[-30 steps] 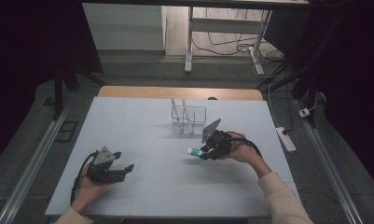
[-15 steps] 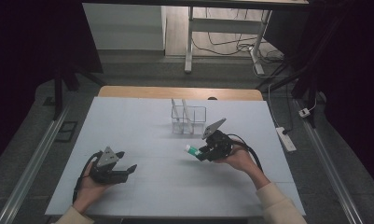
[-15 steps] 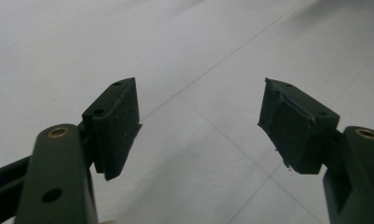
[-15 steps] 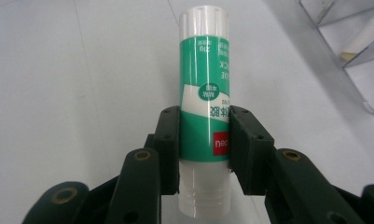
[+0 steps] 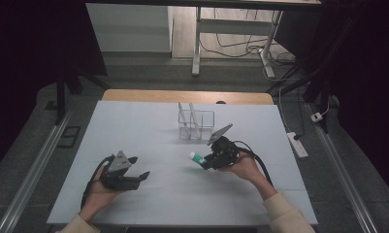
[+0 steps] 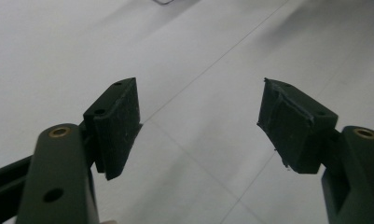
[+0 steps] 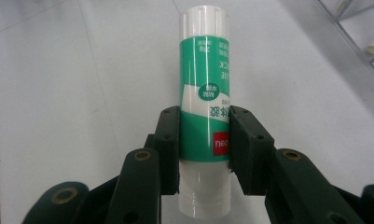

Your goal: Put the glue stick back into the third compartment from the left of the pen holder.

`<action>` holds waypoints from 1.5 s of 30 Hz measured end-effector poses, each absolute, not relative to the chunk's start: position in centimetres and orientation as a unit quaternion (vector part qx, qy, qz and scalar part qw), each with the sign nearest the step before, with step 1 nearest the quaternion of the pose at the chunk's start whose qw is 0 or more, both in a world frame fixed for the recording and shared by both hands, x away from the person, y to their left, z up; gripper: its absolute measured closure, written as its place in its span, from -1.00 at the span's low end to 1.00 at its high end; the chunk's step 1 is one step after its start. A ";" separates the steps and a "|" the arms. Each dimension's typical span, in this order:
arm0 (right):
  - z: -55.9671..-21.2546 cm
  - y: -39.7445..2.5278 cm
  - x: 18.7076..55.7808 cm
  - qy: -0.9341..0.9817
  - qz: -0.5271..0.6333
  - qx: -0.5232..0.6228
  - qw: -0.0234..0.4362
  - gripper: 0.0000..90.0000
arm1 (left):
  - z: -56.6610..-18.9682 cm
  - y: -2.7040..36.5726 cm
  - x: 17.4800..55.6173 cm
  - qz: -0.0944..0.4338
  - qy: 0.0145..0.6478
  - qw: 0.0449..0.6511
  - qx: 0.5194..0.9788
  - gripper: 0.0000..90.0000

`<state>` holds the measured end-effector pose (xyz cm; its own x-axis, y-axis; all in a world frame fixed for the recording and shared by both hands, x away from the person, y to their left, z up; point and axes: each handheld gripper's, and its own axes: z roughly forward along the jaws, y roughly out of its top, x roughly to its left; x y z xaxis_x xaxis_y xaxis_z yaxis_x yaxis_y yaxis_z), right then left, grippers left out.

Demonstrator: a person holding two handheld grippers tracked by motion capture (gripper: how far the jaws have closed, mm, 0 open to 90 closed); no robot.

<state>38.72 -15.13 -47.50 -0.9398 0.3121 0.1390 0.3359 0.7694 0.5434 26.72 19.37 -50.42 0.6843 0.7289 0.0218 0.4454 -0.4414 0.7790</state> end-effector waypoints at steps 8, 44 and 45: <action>-47.6 -14.2 38.1 -0.945 -0.282 -0.168 0.017 0.44 | -49.8 17.9 27.3 0.166 0.349 0.394 0.834 -0.37; -48.3 -10.5 37.3 -0.953 -0.266 -0.135 0.048 0.44 | -48.8 11.2 29.0 0.162 0.265 0.375 0.874 -0.40; -48.3 -10.5 37.3 -0.953 -0.266 -0.136 0.050 0.44 | -48.7 11.1 29.0 0.161 0.262 0.374 0.875 -0.40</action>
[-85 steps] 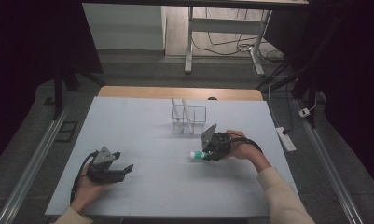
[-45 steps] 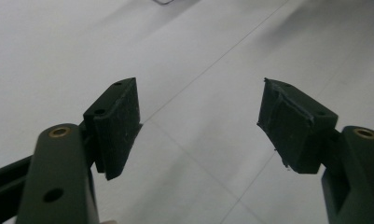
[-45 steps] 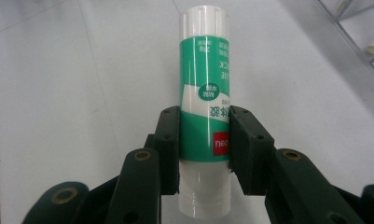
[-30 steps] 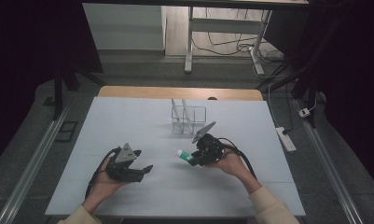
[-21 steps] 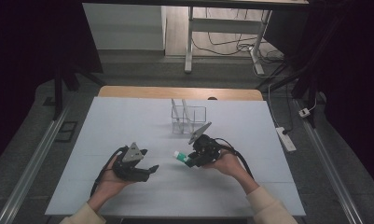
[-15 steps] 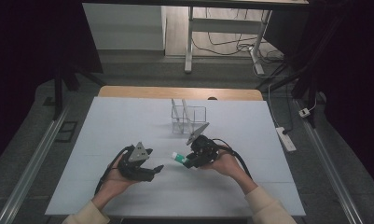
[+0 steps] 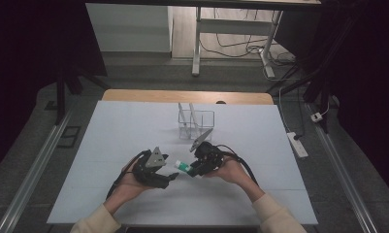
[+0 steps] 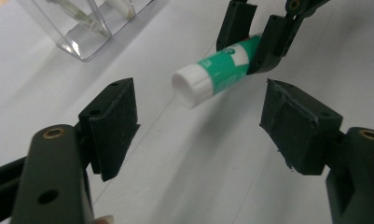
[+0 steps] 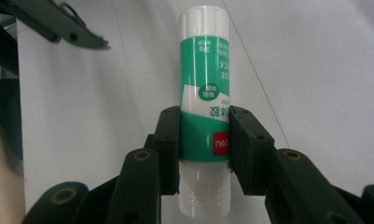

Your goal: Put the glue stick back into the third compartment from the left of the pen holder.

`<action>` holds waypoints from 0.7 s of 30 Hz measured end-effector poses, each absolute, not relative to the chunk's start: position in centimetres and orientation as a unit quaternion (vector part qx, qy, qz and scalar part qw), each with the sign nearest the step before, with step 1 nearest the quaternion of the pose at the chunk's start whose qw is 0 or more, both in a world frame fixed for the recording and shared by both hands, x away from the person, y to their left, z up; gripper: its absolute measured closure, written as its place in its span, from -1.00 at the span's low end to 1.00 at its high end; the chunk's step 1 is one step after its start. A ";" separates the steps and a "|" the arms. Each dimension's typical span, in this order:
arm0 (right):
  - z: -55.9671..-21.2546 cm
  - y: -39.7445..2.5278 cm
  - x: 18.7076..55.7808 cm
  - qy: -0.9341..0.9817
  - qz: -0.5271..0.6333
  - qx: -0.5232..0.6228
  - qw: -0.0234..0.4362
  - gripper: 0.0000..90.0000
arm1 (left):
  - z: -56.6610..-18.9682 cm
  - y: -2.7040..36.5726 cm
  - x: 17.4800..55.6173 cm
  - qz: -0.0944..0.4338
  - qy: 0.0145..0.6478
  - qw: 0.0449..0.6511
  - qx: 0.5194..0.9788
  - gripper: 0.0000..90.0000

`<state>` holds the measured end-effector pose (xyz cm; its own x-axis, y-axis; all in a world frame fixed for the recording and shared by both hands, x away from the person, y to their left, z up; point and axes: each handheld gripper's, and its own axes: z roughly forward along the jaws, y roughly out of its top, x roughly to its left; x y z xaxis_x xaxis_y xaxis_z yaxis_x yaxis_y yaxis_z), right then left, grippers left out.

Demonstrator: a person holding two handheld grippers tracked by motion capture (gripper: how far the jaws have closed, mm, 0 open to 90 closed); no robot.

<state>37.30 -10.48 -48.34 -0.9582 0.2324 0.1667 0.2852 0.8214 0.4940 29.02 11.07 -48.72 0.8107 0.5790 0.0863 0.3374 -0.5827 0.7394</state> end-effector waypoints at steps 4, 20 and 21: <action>-48.4 -10.3 37.3 -0.953 -0.265 -0.137 0.055 0.44 | -48.6 10.5 29.1 0.160 0.248 0.373 0.880 -0.39; -48.6 -9.9 37.3 -0.954 -0.263 -0.124 0.069 0.44 | -49.1 9.0 29.6 0.151 0.215 0.348 0.900 -0.39; -48.6 -9.9 37.3 -0.954 -0.263 -0.125 0.069 0.44 | -49.1 8.9 29.6 0.152 0.214 0.348 0.900 -0.39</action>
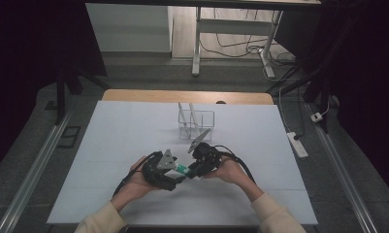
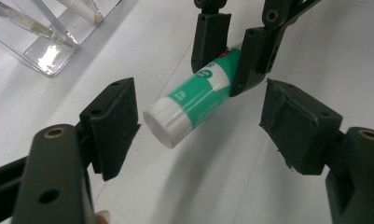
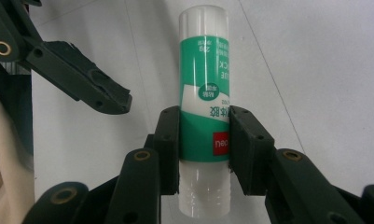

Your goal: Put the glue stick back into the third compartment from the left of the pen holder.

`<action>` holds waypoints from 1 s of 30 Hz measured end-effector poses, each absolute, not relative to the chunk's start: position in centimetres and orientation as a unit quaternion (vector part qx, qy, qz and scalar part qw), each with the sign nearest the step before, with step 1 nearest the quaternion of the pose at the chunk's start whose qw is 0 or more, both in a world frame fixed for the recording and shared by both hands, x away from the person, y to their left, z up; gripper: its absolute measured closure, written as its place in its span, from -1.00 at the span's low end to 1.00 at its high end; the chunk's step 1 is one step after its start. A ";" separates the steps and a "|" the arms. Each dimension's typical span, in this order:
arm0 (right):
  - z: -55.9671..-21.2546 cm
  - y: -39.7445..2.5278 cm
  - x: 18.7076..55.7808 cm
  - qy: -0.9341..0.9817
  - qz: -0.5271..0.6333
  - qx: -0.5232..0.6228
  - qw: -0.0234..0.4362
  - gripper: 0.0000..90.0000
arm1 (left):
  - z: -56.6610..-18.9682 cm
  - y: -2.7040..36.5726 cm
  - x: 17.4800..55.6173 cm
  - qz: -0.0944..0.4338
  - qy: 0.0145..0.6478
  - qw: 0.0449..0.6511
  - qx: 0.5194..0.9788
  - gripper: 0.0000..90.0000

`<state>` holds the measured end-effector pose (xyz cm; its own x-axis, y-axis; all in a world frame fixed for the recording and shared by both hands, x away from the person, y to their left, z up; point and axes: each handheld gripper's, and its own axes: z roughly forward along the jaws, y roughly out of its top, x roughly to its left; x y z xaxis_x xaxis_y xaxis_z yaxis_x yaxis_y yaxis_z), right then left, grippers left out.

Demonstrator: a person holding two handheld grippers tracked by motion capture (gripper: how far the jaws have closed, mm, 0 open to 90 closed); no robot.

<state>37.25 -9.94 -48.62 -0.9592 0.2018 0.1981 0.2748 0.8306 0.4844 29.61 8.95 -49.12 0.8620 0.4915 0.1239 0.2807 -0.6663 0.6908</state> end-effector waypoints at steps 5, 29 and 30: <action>-48.6 -9.9 37.3 -0.954 -0.261 -0.126 0.074 0.44 | -49.3 8.5 29.5 0.165 0.198 0.335 0.906 -0.37; -47.2 -10.9 37.9 -0.920 -0.336 -0.154 0.130 0.34 | -50.2 7.8 29.1 0.192 0.168 0.290 0.922 0.36; -47.0 -11.1 37.9 -0.918 -0.347 -0.156 0.116 0.30 | -50.2 7.8 29.2 0.192 0.168 0.291 0.922 0.40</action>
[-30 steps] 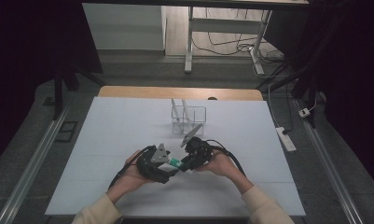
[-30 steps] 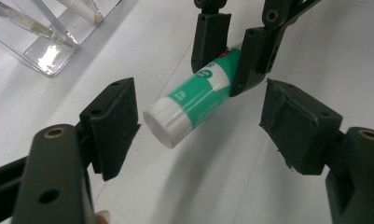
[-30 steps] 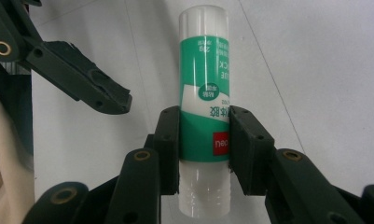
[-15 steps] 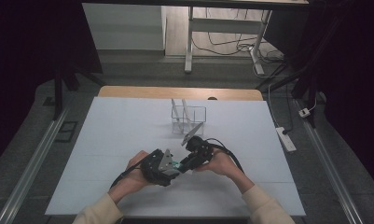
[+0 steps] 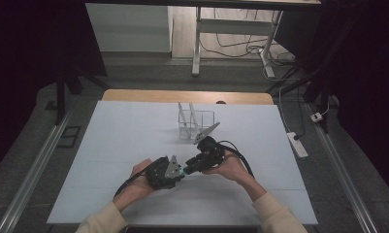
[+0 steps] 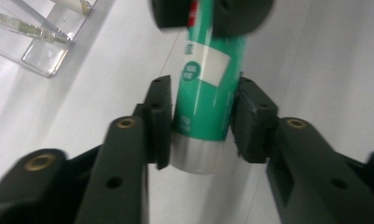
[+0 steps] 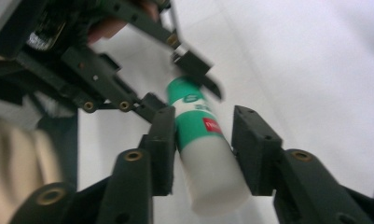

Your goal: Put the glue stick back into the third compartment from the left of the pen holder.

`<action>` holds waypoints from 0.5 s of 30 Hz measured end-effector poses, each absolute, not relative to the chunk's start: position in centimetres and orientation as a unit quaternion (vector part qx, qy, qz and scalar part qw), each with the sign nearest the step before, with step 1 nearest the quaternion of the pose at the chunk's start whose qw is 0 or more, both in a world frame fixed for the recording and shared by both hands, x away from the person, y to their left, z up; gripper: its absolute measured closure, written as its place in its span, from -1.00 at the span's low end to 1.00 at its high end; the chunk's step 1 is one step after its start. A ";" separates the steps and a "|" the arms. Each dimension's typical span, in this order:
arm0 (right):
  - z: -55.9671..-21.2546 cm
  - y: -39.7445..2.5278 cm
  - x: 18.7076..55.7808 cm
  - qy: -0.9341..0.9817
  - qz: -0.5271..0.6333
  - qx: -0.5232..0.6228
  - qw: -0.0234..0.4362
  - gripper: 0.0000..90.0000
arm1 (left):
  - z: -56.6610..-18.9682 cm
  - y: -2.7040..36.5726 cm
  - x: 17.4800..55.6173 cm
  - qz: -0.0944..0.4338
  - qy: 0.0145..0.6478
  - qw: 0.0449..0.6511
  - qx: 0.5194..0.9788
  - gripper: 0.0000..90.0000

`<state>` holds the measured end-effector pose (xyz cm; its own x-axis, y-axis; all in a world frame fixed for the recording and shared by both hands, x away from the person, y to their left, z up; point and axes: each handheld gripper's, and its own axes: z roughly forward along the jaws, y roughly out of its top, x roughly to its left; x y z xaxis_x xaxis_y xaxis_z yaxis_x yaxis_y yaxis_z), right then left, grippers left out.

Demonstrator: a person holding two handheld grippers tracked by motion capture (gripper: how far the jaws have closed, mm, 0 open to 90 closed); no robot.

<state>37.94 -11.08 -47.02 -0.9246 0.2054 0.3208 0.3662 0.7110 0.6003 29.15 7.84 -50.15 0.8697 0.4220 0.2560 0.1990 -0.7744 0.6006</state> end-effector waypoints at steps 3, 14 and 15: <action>-46.8 -11.4 38.1 -0.910 -0.364 -0.168 0.107 0.17 | -50.2 8.0 29.3 0.191 0.176 0.289 0.922 0.44; -45.7 -12.9 38.1 -0.878 -0.434 -0.198 0.024 -0.14 | -50.0 9.8 30.3 0.185 0.228 0.320 0.901 0.45; -45.7 -13.1 38.1 -0.876 -0.438 -0.200 0.021 -0.15 | -50.0 9.9 30.3 0.184 0.232 0.324 0.898 0.45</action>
<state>38.14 -13.06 -45.65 -0.9194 0.3319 0.2111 0.3681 0.5366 0.7593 30.34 9.93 -49.99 0.8246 0.5363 0.1801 0.2978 -0.6822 0.6678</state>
